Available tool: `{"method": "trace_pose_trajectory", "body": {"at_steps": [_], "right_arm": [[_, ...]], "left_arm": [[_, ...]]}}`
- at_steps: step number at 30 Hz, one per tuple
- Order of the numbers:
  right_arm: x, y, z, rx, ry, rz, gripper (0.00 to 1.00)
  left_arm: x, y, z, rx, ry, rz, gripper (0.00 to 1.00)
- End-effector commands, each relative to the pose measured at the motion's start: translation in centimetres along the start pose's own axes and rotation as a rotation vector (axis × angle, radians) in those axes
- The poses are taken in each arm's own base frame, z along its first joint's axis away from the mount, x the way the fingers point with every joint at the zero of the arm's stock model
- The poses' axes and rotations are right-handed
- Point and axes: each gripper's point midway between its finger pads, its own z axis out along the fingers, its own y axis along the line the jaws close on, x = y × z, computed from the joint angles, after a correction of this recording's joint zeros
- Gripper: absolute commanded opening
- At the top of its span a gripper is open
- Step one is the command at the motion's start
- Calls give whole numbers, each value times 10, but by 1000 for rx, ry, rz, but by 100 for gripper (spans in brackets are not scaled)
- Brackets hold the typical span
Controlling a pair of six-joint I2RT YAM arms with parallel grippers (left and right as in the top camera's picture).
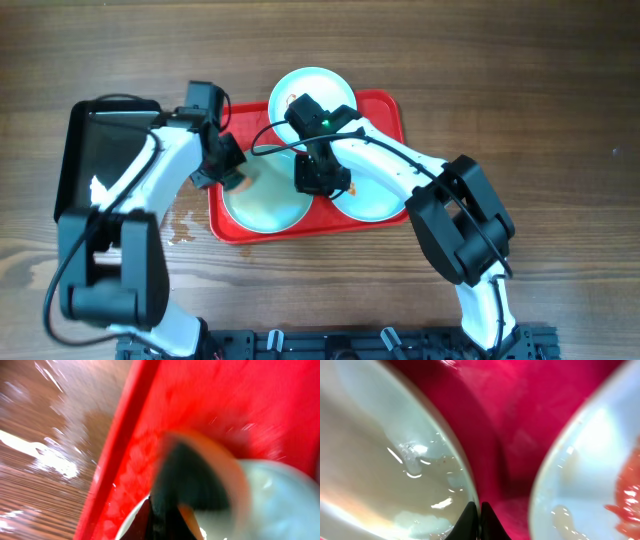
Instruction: Clean dirty plates on tray and stack at the side
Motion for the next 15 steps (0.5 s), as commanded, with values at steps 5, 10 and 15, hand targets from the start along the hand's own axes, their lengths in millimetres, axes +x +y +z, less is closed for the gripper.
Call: {"method": "trace_pose_trajectory", "body": {"at_steps": [5, 10, 15], "right_arm": [[-1, -12, 1, 47, -12, 16, 4], [-5, -5, -4, 29, -25, -22, 4], [-21, 8, -37, 27, -95, -87, 4]], "left_arm": [[-32, 2, -60, 41, -188, -5, 4], [-36, 6, -75, 63, -220, -23, 4], [-46, 41, -80, 30, -218, -122, 4]]}}
